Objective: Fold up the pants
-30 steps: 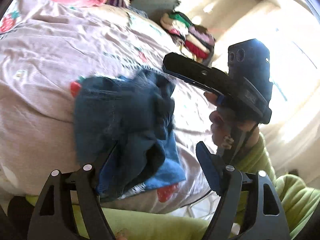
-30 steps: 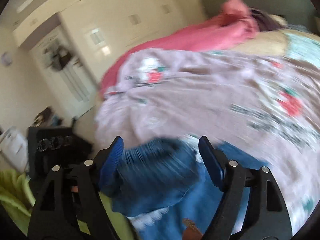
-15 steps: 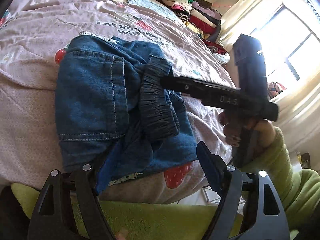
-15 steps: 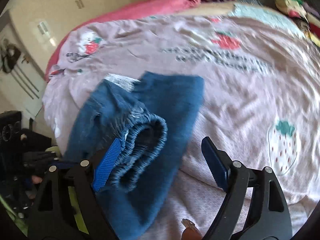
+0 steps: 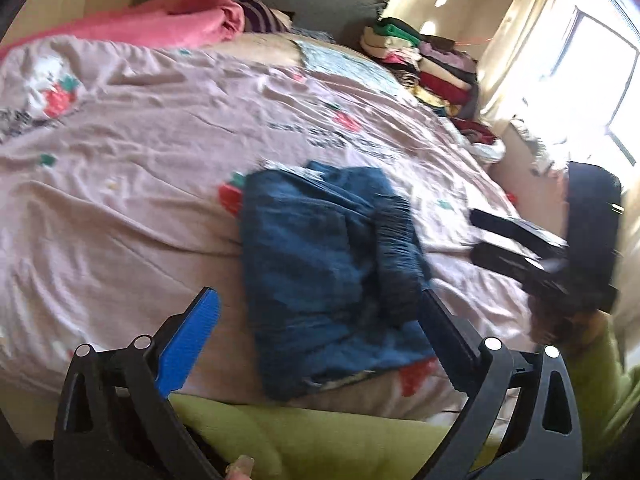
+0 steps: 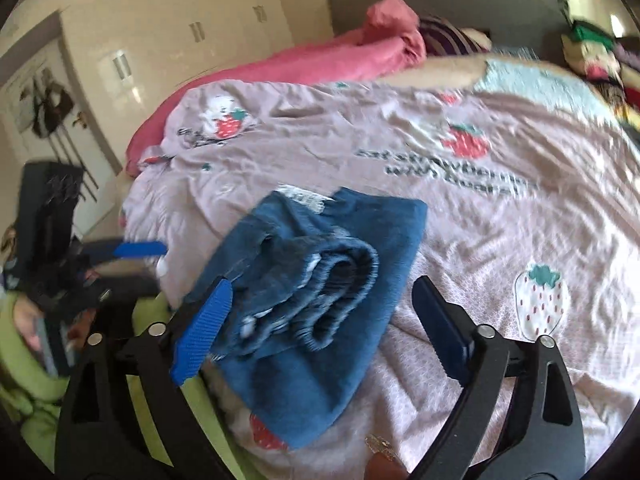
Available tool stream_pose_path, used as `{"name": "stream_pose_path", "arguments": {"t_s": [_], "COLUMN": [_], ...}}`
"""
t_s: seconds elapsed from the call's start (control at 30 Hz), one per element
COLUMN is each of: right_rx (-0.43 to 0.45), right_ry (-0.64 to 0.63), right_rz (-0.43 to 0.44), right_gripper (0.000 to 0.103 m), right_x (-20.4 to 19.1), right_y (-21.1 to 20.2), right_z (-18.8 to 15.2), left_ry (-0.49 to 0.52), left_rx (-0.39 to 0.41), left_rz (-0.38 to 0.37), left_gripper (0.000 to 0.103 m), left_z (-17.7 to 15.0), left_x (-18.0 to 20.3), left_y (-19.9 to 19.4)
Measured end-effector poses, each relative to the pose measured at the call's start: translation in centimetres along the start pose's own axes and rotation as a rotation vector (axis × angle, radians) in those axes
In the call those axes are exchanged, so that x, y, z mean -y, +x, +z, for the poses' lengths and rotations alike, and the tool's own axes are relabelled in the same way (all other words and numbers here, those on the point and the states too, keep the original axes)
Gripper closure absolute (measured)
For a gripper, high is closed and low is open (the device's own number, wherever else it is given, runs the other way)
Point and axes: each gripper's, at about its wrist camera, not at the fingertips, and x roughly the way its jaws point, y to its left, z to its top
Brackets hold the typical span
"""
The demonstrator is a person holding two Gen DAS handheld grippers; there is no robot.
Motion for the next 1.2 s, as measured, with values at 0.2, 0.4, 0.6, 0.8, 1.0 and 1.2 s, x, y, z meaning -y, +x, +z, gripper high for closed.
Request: {"name": "stream_pose_path", "arguments": {"t_s": [0.2, 0.4, 0.6, 0.8, 1.0, 1.2], "right_rx": [-0.003, -0.021, -0.036, -0.065, -0.101, -0.192], "right_ry": [-0.088, -0.197, -0.294, -0.373, -0.5, -0.679], "right_rz": [0.015, 0.038, 0.064, 0.1, 0.119, 0.126], "right_gripper": [0.015, 0.015, 0.015, 0.027, 0.052, 0.071], "right_x": [-2.6, -5.3, -7.6, -9.5, -11.6, -13.5], "right_y": [-1.0, -1.0, -0.4, 0.9, 2.7, 5.7], "right_z": [-1.1, -2.5, -3.2, -3.4, -3.4, -4.2], "left_ry": [-0.003, -0.002, -0.01, -0.033, -0.032, 0.022], "left_rx": [0.004, 0.001, -0.011, -0.021, -0.064, -0.122], "left_rz": [0.019, 0.034, 0.052, 0.085, 0.04, 0.022], "left_gripper": [0.005, 0.005, 0.005, 0.006, 0.065, 0.075], "left_z": [0.4, 0.7, 1.0, 2.5, 4.0, 4.2], "left_x": [-0.2, -0.5, -1.1, -2.6, -3.2, -2.0], "left_y": [-0.4, 0.1, 0.9, 2.1, 4.1, 6.8]}}
